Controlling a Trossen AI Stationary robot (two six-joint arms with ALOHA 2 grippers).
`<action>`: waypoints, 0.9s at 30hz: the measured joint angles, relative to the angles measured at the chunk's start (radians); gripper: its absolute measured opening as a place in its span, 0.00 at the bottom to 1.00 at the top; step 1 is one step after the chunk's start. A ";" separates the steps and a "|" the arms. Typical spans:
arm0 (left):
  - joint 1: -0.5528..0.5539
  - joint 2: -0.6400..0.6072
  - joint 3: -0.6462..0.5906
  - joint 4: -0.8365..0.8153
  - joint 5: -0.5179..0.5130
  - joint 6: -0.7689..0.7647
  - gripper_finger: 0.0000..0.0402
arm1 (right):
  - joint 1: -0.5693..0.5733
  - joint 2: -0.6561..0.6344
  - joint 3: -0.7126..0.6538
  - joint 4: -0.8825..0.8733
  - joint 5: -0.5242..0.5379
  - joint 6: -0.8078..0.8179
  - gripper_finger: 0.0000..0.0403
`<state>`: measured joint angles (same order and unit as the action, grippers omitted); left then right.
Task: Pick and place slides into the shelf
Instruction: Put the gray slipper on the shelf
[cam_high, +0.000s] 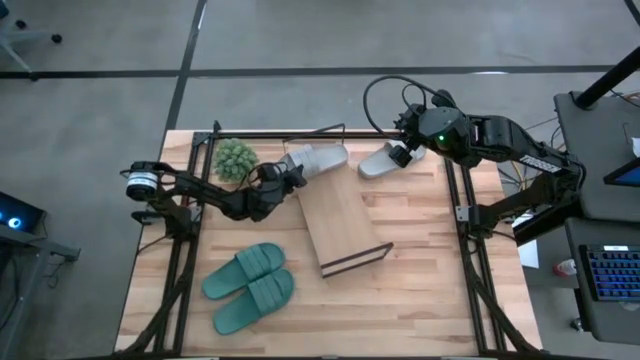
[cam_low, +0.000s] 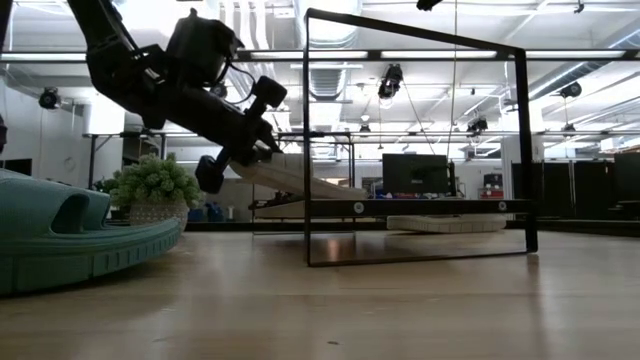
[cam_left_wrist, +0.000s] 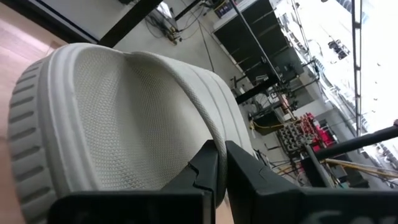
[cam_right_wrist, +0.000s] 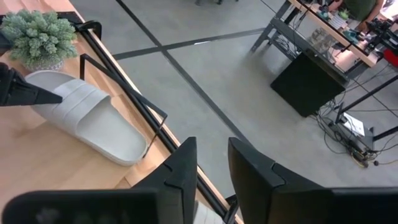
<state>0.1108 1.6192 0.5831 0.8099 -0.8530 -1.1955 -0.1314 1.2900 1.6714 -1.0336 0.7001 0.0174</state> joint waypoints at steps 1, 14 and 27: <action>0.002 0.000 0.000 0.000 0.002 -0.001 0.00 | 0.000 0.000 0.000 0.000 0.000 0.000 0.21; 0.017 0.000 -0.005 0.018 0.065 0.028 0.00 | 0.000 0.000 0.000 -0.001 0.000 -0.003 0.19; 0.038 0.000 -0.021 0.011 0.095 0.025 0.00 | 0.000 0.000 0.000 -0.001 0.000 0.000 0.20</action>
<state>0.1490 1.6192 0.5625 0.8207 -0.7582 -1.1706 -0.1317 1.2900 1.6714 -1.0342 0.6998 0.0176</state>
